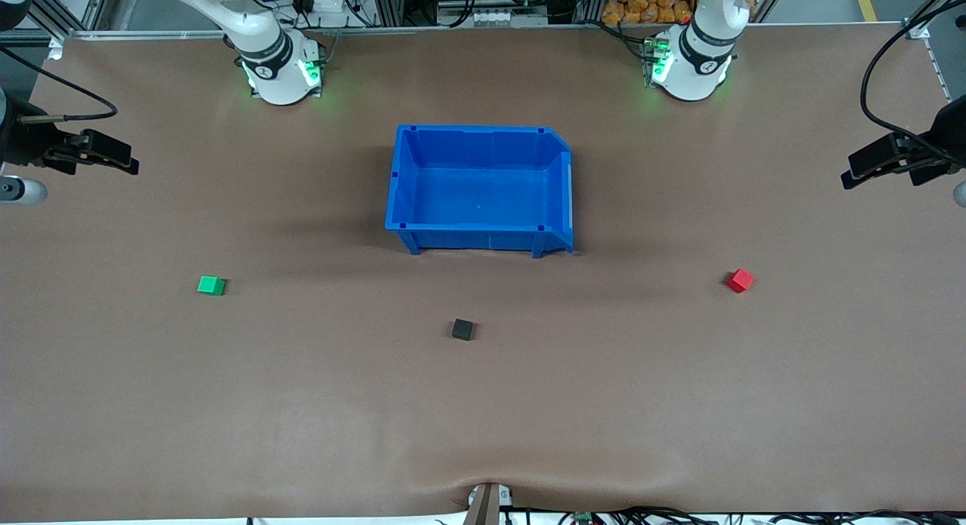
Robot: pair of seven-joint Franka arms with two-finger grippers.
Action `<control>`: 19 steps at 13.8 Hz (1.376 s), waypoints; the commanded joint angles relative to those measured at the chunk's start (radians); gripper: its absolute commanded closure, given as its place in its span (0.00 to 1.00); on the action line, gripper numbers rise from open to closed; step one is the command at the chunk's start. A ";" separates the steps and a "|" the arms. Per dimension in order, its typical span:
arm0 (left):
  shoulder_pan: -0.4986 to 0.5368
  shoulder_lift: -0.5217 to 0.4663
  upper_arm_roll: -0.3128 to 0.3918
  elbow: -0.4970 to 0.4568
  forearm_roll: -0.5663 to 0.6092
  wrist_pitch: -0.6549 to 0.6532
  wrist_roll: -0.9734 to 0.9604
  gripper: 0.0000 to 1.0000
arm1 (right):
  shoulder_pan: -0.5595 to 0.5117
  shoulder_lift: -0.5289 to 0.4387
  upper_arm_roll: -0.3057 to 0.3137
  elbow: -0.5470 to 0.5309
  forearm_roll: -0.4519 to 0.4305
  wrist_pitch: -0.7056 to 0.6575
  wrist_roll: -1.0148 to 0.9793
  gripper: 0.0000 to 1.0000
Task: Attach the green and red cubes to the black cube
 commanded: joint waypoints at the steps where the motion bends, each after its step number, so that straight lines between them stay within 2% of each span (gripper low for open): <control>1: 0.005 0.001 -0.003 0.007 0.010 -0.012 0.013 0.00 | -0.009 -0.003 0.007 -0.004 0.003 0.004 -0.001 0.00; 10: 0.002 0.001 -0.003 0.009 0.012 -0.012 0.001 0.00 | -0.011 -0.001 0.007 -0.007 0.003 0.005 -0.001 0.00; 19: 0.005 0.030 -0.001 0.007 0.015 -0.012 0.016 0.00 | -0.017 -0.004 0.007 -0.062 0.003 0.041 -0.004 0.00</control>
